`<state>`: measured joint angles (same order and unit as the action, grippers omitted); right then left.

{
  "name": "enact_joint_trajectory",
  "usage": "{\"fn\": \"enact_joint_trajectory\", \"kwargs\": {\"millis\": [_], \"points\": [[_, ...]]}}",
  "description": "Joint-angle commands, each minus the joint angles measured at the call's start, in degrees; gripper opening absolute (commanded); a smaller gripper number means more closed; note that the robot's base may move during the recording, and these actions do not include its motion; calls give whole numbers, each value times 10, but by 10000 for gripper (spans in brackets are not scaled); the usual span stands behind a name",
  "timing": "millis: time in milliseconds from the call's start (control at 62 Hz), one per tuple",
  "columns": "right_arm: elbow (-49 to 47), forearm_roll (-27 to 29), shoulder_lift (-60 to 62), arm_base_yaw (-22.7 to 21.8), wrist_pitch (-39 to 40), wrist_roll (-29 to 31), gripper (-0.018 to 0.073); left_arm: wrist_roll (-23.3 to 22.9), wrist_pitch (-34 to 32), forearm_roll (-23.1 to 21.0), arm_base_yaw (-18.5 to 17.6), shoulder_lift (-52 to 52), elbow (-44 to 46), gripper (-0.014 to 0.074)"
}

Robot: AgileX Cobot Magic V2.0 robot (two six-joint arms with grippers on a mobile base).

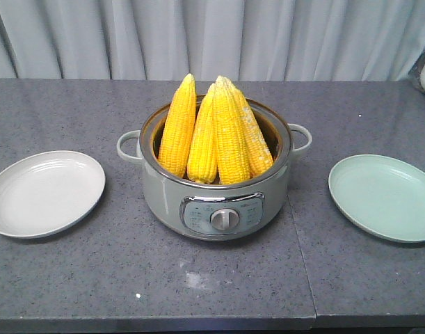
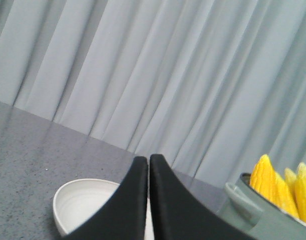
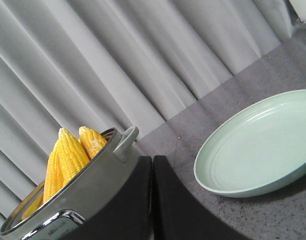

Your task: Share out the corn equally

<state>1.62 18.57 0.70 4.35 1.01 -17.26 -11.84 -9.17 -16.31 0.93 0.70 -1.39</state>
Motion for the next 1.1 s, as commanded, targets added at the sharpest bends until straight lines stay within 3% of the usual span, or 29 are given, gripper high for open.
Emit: {"fn": "enact_joint_trajectory", "kwargs": {"millis": [0,129,306,403,580,693,822,1000,1080], "points": [[9,5,4,-4,33,3,-5,-68,-59,-4,-2,2,18,-6],[-21,-1,3,-4,24,5,-5,-147,-59,3,-2,2,27,-6],[-141,-8,-32,-4,-59,64,-5,-151,32,101,-2,-5,132,-6],[-220,-7,-75,-4,-99,136,-5,-150,72,109,-2,-34,197,-6],[-346,-4,-186,-4,-153,243,-3,-113,162,107,-2,-130,324,-6],[-402,-3,-253,-4,-176,282,10,-58,230,98,-2,-206,397,-4],[-442,1,-304,-4,-186,328,66,73,292,19,-2,-288,472,5],[-457,1,-333,-4,-181,350,253,312,355,-195,-2,-382,540,45],[-457,0,-334,-4,-175,350,361,390,383,-291,-2,-418,559,108]]}}
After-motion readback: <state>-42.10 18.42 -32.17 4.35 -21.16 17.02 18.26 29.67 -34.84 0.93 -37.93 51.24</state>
